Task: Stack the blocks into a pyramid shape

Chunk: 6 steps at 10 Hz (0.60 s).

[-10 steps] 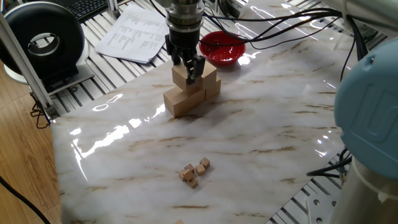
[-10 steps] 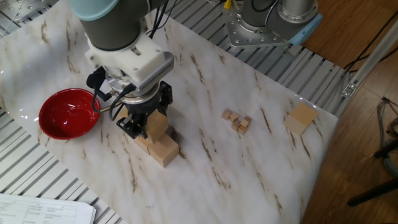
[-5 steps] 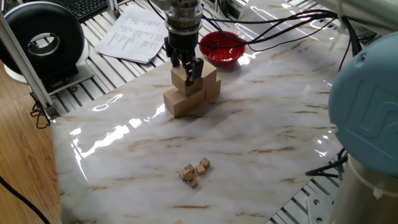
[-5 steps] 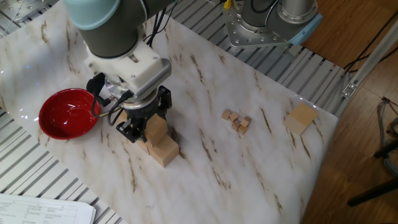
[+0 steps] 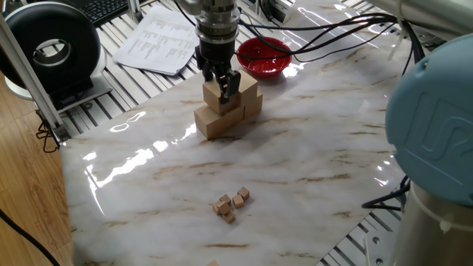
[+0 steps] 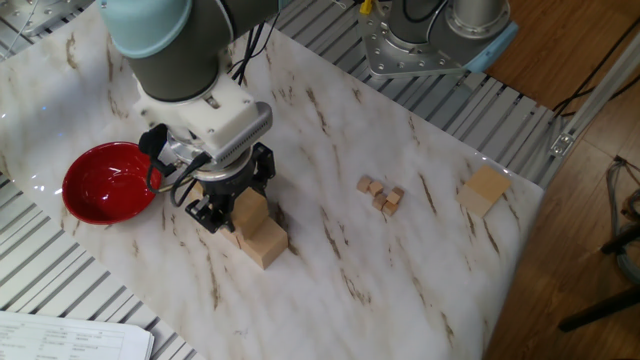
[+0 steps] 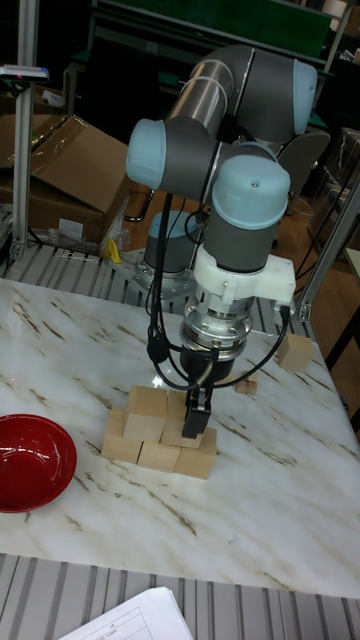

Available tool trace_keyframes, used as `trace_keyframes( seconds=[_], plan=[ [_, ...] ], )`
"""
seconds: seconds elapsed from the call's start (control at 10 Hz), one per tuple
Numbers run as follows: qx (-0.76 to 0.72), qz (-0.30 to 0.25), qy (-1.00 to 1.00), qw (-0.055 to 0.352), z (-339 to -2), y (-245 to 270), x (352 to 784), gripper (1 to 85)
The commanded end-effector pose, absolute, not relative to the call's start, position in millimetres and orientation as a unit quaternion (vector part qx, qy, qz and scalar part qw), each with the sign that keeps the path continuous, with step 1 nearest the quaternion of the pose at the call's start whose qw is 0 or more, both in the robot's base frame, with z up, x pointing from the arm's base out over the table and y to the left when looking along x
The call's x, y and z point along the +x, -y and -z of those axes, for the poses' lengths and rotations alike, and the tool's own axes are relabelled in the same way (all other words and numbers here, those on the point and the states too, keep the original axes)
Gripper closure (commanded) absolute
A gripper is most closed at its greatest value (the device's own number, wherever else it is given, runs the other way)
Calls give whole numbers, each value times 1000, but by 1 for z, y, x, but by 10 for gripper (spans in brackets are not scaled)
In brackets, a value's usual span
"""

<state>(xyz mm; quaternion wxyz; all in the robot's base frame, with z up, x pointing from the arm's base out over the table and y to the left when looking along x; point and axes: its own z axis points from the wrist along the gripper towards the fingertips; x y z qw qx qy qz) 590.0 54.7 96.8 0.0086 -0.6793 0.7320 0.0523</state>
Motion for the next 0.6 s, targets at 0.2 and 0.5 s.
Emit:
trace_keyframes(
  seconds=[0.2, 0.5],
  plan=[
    [-670, -72, -739, 5, -95, -55, 581, 847],
    [-665, -75, -743, -1, -92, -54, 579, 847]
  ],
)
